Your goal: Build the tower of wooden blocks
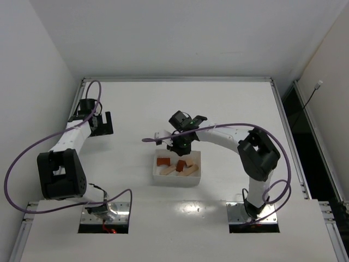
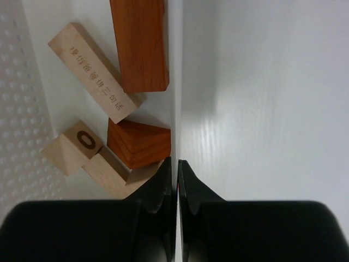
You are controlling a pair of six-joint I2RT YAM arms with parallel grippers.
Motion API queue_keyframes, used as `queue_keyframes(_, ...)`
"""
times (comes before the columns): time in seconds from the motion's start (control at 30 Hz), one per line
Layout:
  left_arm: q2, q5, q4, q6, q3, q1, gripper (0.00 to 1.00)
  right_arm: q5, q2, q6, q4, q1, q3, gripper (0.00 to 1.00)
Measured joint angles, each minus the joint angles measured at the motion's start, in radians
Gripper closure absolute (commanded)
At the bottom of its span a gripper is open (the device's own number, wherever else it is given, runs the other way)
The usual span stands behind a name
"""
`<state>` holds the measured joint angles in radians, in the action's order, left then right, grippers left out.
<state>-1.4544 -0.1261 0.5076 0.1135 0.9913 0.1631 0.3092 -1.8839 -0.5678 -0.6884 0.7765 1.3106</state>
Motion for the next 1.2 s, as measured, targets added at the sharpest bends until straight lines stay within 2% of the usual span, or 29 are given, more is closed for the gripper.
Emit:
queue_keyframes(0.13,-0.029,-0.019,0.016,0.015,0.032,0.0,0.0,-0.169,0.075,0.079,0.087,-0.008,-0.045,1.0)
queue_keyframes(0.23,-0.054,-0.031,0.03,0.031,0.072,0.0,0.0,-0.38,0.147,0.14,0.195,-0.008,-0.058,1.0)
queue_keyframes(0.4,-0.056,-0.076,0.039,0.058,0.099,0.0,0.0,-0.693,0.203,0.099,0.464,-0.006,-0.077,1.0)
queue_keyframes(0.6,-0.056,-0.107,0.087,0.061,0.152,0.0,0.0,-1.008,0.16,-0.225,0.96,0.029,-0.232,1.0)
queue_keyframes(0.83,-0.056,-0.138,0.102,0.064,0.169,0.029,0.0,-1.142,-0.133,-0.702,1.627,0.09,-0.375,1.0)
queue_keyframes(1.0,-0.056,-0.148,0.11,0.064,0.169,0.052,0.0,-1.165,-0.28,-0.985,1.859,0.124,-0.379,1.0)
queue_keyframes(1.2,-0.054,-0.148,0.115,0.065,0.161,0.055,0.0,-1.154,-0.283,-1.141,1.921,0.151,-0.364,1.0)
